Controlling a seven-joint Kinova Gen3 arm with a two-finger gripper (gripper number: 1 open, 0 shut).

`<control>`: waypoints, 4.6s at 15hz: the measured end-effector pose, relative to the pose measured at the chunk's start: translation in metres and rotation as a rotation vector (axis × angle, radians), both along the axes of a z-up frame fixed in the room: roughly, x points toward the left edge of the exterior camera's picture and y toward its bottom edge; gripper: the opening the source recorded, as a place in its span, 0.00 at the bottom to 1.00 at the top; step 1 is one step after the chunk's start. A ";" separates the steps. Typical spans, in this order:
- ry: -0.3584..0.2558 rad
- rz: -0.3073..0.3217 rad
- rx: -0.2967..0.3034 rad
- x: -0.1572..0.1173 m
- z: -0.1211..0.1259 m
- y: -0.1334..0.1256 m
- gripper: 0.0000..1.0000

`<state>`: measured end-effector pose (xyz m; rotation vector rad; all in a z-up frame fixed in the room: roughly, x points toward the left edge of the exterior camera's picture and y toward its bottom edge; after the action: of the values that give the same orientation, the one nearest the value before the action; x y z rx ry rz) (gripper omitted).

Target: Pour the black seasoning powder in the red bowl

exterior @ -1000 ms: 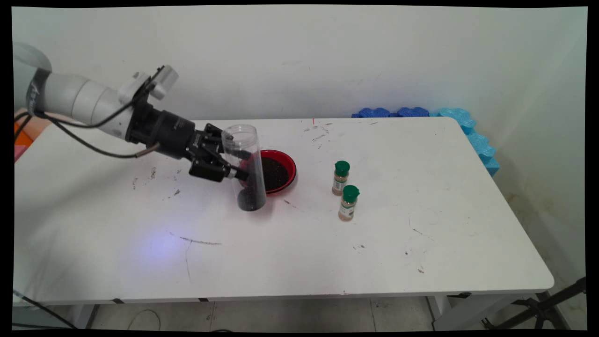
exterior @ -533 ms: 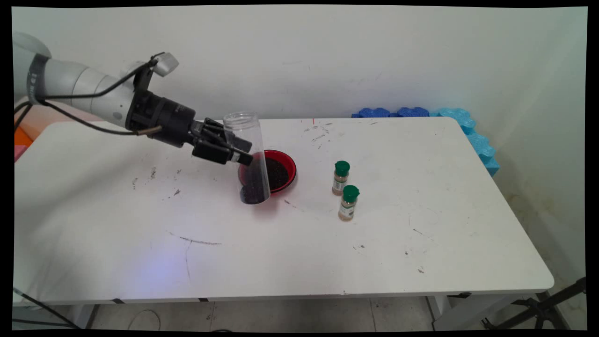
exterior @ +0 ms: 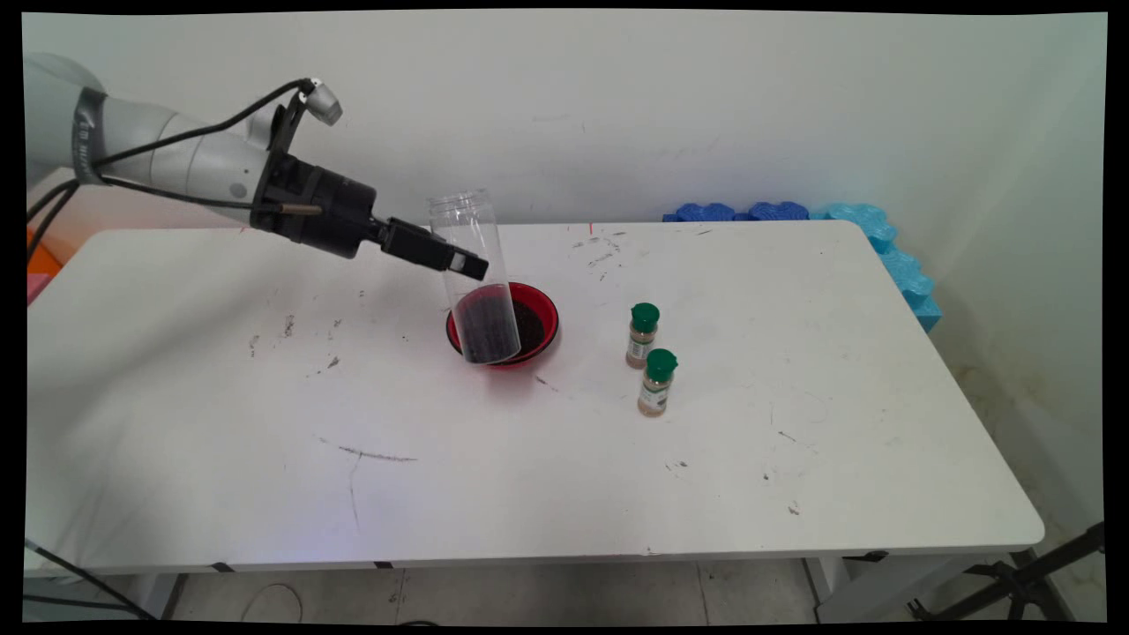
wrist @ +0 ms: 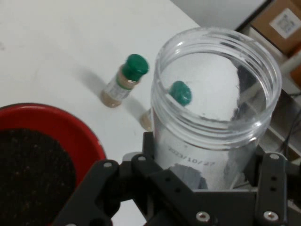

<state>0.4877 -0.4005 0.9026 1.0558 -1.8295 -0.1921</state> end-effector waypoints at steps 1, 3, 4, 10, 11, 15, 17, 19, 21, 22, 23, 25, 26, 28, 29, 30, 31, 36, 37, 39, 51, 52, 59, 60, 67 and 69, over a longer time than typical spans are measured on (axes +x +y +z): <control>-0.001 0.014 0.010 0.001 -0.001 -0.002 0.00; -0.003 0.046 0.042 0.004 -0.003 -0.006 0.00; -0.003 0.057 0.058 0.005 -0.005 -0.008 0.00; 0.091 0.178 0.237 0.005 -0.007 -0.018 0.00; 0.107 0.196 0.263 0.005 -0.007 -0.019 0.00; 0.203 0.316 0.427 0.007 -0.008 -0.026 0.00; 0.242 0.359 0.488 0.007 -0.009 -0.027 0.00; 0.292 0.413 0.572 0.007 -0.009 -0.028 0.00; 0.322 0.443 0.636 0.004 -0.010 -0.027 0.00; 0.335 0.451 0.662 0.003 -0.010 -0.027 0.00; 0.345 0.456 0.681 0.001 -0.010 -0.027 0.00; 0.362 0.465 0.712 0.000 -0.009 -0.027 0.00; 0.373 0.471 0.730 -0.001 -0.009 -0.026 0.00; 0.397 0.487 0.773 -0.003 -0.009 -0.026 0.00; 0.415 0.500 0.804 -0.004 -0.008 -0.026 0.00; 0.429 0.512 0.830 -0.004 -0.008 -0.026 0.00; 0.442 0.523 0.858 -0.005 -0.008 -0.026 0.00; 0.499 0.582 0.992 -0.008 -0.010 -0.025 0.00; 0.512 0.594 1.021 -0.008 -0.010 -0.025 0.00; 0.533 0.613 1.072 -0.010 -0.010 -0.024 0.00; 0.657 0.708 1.319 -0.015 -0.012 -0.025 0.00; 0.666 0.714 1.335 -0.016 -0.012 -0.025 0.00; 0.719 0.739 1.429 -0.020 -0.018 -0.028 0.00; 0.724 0.742 1.442 -0.021 -0.021 -0.029 0.00; 0.755 0.760 1.514 -0.029 -0.038 -0.032 0.00; 0.764 0.764 1.531 -0.031 -0.042 -0.034 0.00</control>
<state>0.4569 -0.4343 0.8609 2.1495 -0.2429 -1.4090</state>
